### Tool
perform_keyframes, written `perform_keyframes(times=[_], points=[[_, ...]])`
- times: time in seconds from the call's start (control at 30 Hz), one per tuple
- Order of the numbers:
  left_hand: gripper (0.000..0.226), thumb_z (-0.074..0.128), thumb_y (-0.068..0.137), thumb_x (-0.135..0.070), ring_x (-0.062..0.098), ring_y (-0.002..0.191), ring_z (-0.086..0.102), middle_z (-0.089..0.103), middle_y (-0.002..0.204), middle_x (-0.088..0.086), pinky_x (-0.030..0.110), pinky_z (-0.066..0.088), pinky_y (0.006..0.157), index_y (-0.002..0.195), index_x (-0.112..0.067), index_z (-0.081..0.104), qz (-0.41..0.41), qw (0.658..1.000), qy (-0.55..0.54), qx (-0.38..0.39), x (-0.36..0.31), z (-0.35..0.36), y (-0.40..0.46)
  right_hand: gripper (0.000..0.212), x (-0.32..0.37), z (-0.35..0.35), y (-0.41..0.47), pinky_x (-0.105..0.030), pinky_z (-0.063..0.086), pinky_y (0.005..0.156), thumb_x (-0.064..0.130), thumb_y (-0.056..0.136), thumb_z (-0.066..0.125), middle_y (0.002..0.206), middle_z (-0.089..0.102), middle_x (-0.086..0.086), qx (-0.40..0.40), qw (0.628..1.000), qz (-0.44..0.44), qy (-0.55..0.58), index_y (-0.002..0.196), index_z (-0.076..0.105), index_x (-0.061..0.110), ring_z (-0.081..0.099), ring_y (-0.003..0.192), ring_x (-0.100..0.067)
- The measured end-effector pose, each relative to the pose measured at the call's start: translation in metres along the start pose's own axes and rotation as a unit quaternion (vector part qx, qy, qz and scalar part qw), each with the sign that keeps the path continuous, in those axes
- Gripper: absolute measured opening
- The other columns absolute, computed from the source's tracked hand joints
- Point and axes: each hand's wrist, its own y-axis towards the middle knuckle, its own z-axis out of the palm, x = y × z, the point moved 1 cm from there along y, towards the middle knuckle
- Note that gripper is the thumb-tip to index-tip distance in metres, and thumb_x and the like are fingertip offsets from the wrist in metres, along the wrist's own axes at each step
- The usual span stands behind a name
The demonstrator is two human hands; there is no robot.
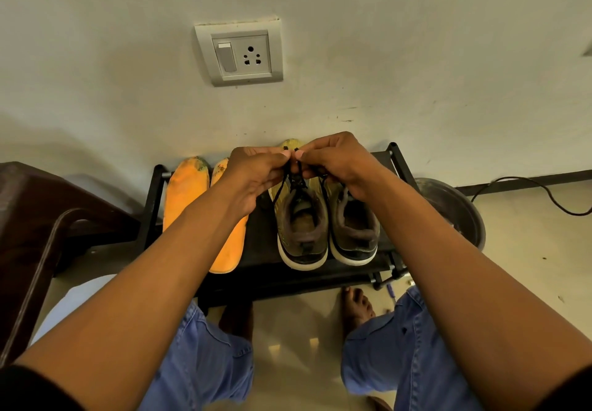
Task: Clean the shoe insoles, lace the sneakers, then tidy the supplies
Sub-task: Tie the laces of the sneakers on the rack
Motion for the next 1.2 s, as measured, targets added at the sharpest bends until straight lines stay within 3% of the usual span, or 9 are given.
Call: perform_keyframes(times=[0.1,0.27,0.33,0.43,0.57,0.73,0.9,1.1,1.2], points=[[0.022,0.072,0.091,-0.003,0.024,0.091,0.075,0.077,0.098,0.015,0.024,0.061,0.077,0.113,-0.004,0.075,0.034,0.999,0.014,-0.029,0.002,0.002,-0.002,0.015,-0.005,0.004,0.005,-0.021,0.059,0.065,0.013,0.09,0.074,0.086,0.077,-0.016,-0.026,0.999,-0.035,0.007,0.098,0.078,0.0,0.069,0.069,-0.017],[0.023,0.079,0.083,0.0,0.028,0.091,0.076,0.078,0.093,0.011,0.044,0.062,0.087,0.101,-0.015,0.078,0.061,0.993,0.082,-0.066,0.007,0.0,0.003,0.021,-0.006,0.002,0.011,-0.027,0.061,0.078,0.0,0.086,0.073,0.087,0.078,-0.008,-0.019,0.997,-0.026,-0.074,0.103,0.08,0.01,0.073,0.078,-0.015],[0.023,0.082,0.08,-0.002,0.028,0.089,0.076,0.077,0.096,0.011,0.045,0.062,0.085,0.096,-0.019,0.078,0.066,0.99,0.098,-0.077,0.008,-0.002,0.006,0.025,-0.006,0.002,0.012,-0.03,0.061,0.082,0.002,0.083,0.075,0.091,0.077,-0.004,-0.018,0.993,-0.016,-0.113,0.102,0.08,0.017,0.073,0.086,-0.018],[0.028,0.085,0.08,-0.009,0.027,0.085,0.076,0.076,0.101,0.012,0.042,0.064,0.081,0.106,-0.016,0.078,0.077,0.987,0.115,-0.08,0.008,-0.003,0.007,0.023,-0.01,0.004,0.014,-0.038,0.061,0.087,0.014,0.081,0.083,0.093,0.077,-0.003,-0.026,0.993,-0.015,-0.111,0.102,0.08,0.021,0.075,0.085,-0.019],[0.039,0.089,0.075,-0.014,0.025,0.084,0.076,0.077,0.1,0.011,0.041,0.064,0.078,0.112,-0.016,0.077,0.078,0.986,0.133,-0.066,0.008,-0.003,0.006,0.023,-0.011,0.006,0.014,-0.039,0.062,0.084,0.02,0.081,0.084,0.08,0.078,-0.002,-0.041,0.992,-0.031,-0.113,0.103,0.079,0.02,0.076,0.073,-0.015],[0.044,0.085,0.075,-0.002,0.025,0.086,0.076,0.077,0.096,0.011,0.042,0.064,0.08,0.115,-0.018,0.076,0.065,0.985,0.148,-0.062,0.01,-0.007,0.011,0.042,-0.005,0.002,0.012,-0.027,0.062,0.078,0.008,0.077,0.085,0.099,0.077,-0.003,-0.011,0.989,-0.021,-0.147,0.116,0.075,0.02,0.076,0.073,-0.012],[0.049,0.091,0.073,-0.017,0.025,0.083,0.077,0.076,0.101,0.014,0.041,0.064,0.077,0.119,-0.018,0.074,0.077,0.984,0.149,-0.061,0.01,-0.005,0.011,0.047,-0.007,0.005,0.013,-0.031,0.062,0.079,0.023,0.079,0.086,0.08,0.078,-0.001,-0.023,0.99,-0.033,-0.132,0.124,0.071,0.021,0.076,0.069,-0.013],[0.055,0.085,0.073,0.001,0.02,0.084,0.076,0.078,0.091,0.008,0.042,0.064,0.081,0.123,-0.019,0.072,0.071,0.982,0.165,-0.05,0.01,-0.007,0.012,0.058,-0.008,0.001,0.015,-0.036,0.063,0.08,0.002,0.075,0.085,0.112,0.073,-0.012,0.002,0.991,-0.016,-0.132,0.127,0.069,0.021,0.077,0.075,-0.017],[0.056,0.087,0.073,-0.005,0.024,0.085,0.076,0.076,0.104,0.013,0.042,0.064,0.078,0.125,-0.018,0.071,0.075,0.983,0.155,-0.056,0.011,-0.007,0.014,0.058,-0.009,0.003,0.015,-0.035,0.063,0.079,0.014,0.075,0.089,0.11,0.074,-0.01,-0.005,0.991,-0.026,-0.129,0.128,0.068,0.022,0.076,0.071,-0.014]])
